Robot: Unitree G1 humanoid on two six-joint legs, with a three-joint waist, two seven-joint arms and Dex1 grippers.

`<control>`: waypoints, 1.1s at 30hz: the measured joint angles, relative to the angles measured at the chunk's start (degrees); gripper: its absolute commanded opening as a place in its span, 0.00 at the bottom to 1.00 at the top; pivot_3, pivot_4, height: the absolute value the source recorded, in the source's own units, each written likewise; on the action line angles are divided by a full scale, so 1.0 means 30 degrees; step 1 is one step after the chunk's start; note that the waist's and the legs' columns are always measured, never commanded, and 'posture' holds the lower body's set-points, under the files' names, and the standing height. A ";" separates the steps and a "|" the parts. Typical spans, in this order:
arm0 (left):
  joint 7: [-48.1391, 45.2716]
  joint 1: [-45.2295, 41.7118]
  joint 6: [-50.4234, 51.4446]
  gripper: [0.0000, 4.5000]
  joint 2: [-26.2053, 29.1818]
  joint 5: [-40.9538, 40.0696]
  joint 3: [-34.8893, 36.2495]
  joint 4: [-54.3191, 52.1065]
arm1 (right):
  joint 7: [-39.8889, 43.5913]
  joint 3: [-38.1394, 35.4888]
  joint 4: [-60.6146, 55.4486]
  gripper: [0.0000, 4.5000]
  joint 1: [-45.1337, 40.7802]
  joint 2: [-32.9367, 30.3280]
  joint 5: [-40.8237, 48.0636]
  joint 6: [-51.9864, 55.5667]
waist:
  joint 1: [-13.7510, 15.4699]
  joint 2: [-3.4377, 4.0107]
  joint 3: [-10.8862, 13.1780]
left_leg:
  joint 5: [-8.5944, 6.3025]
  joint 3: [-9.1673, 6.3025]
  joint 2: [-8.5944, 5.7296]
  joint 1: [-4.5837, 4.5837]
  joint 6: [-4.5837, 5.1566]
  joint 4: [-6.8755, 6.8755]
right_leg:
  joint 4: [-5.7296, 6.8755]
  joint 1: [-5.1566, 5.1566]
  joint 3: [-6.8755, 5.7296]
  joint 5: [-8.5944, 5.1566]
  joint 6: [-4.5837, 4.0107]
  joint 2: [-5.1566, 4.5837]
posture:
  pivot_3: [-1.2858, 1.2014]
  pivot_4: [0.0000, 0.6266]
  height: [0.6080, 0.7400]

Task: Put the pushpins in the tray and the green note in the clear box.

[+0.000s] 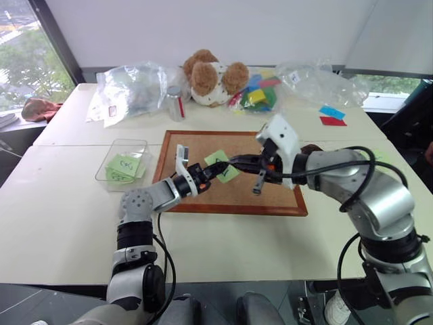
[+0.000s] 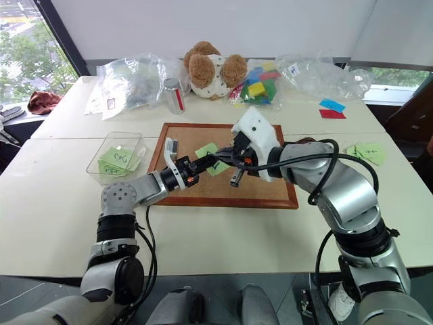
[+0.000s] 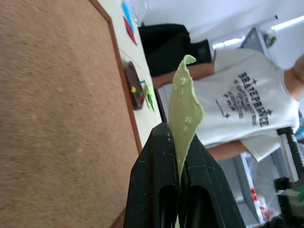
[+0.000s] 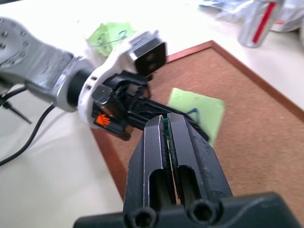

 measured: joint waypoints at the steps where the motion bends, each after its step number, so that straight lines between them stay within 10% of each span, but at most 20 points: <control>1: 0.0127 -0.0009 -0.0198 0.01 -0.0049 -0.0055 0.0147 0.0044 | -0.0092 -0.0417 0.0470 0.00 -0.0084 -0.0017 0.0042 -0.0010 | 0.0005 0.0000 0.0000 | 0.0000 -0.0001 0.0000 0.0000 0.0000 0.0002 | 0.0000 0.0005 -0.0001 0.0000 0.0000 0.0000 | 0.52 0.24 1.00; 19: 0.3977 0.0154 -0.0634 0.01 -0.0727 -0.3395 0.1868 -0.2178 | -0.2051 -0.2747 2.3586 0.00 -0.3141 -0.1781 -0.5473 -1.0547 | -0.0045 -0.0005 0.0007 | 0.0011 0.0045 -0.0004 0.0003 -0.0017 -0.0010 | 0.0013 -0.0010 0.0029 0.0001 0.0001 0.0013 | 0.52 0.24 1.00; 33: 0.4129 0.0597 -0.0985 0.01 -0.0312 -0.3601 0.0924 -0.2649 | -0.1686 -0.3138 3.1209 0.00 -0.4938 -0.1188 -0.6170 -1.4358 | -0.0048 -0.0006 0.0008 | 0.0014 0.0045 -0.0005 0.0004 -0.0023 0.0008 | 0.0007 0.0010 0.0026 0.0001 0.0001 0.0016 | 0.52 0.24 1.00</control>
